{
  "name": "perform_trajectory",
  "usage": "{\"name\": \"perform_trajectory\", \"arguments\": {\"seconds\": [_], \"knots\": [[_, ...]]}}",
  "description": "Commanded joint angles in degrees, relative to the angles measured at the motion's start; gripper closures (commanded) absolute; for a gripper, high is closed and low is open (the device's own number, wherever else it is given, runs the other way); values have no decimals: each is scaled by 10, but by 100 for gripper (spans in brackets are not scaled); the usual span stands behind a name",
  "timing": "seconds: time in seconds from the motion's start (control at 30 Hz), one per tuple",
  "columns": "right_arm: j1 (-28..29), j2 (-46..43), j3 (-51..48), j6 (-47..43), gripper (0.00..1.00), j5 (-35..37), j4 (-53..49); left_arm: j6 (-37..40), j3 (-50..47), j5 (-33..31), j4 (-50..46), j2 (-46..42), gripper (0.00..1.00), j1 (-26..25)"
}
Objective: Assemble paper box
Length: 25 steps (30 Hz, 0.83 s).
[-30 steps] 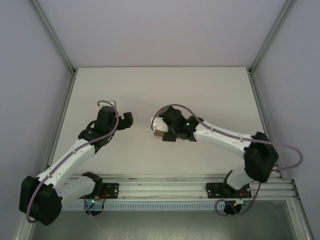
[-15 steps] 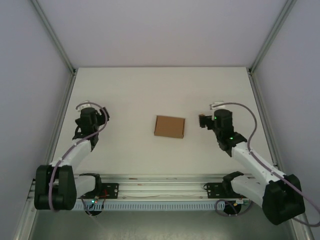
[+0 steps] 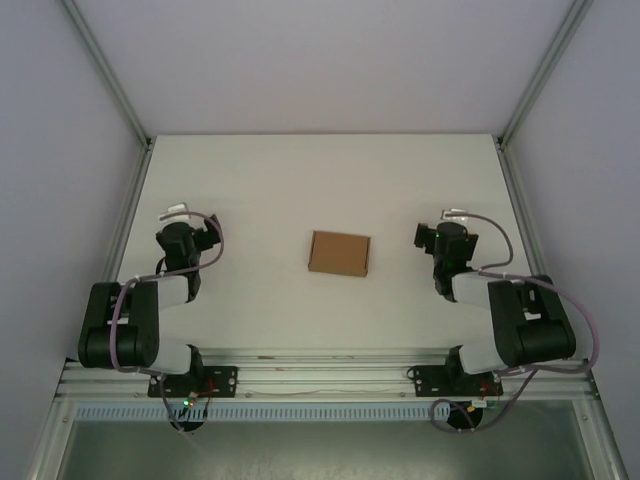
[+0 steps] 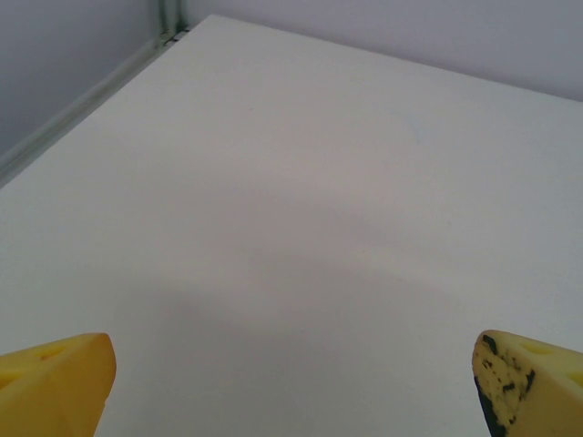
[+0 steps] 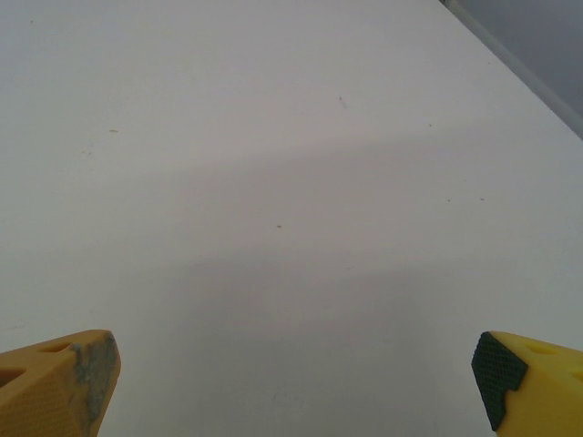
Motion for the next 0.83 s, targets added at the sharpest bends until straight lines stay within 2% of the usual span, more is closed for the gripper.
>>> {"name": "perform_trajectory", "arguments": {"seconds": [0.0, 0.03, 0.07, 0.1, 0.13, 0.17, 0.2, 0.23, 0.27, 0.33, 0.4, 0.8], "knots": [[-50, 5, -11, 29, 0, -80, 87, 45, -48, 50, 174, 45, 0, -10], [-54, 46, -44, 35, 0, -80, 202, 38, -61, 45, 242, 72, 0, -8], [-53, 62, -60, 37, 0, -75, 268, 36, -52, 45, 180, 49, 0, -7], [-54, 27, -43, 37, 0, -68, 177, 33, -33, 36, 109, 29, 0, -8], [-54, 15, -19, 42, 0, -65, 109, 42, -39, 32, 155, 45, 0, -14], [-54, 46, -9, 45, 0, -63, 138, 44, -47, 33, 192, 58, 0, -15], [-55, 49, -18, 52, 0, -41, 163, 43, -39, 32, 157, 49, 0, -15], [-54, 35, -8, 63, 0, -16, 118, 44, -28, 26, 113, 37, 0, -19], [-55, 31, -3, 61, 0, -13, 101, 50, -31, 19, 137, 45, 0, -24], [-55, 43, -15, 58, 0, -17, 145, 51, -33, 16, 143, 48, 0, -26], [-55, 34, -7, 60, 0, -18, 112, 56, -24, 13, 121, 43, 0, -30], [-55, 36, -9, 58, 0, -20, 120, 64, -21, 3, 116, 45, 0, -38]]}}
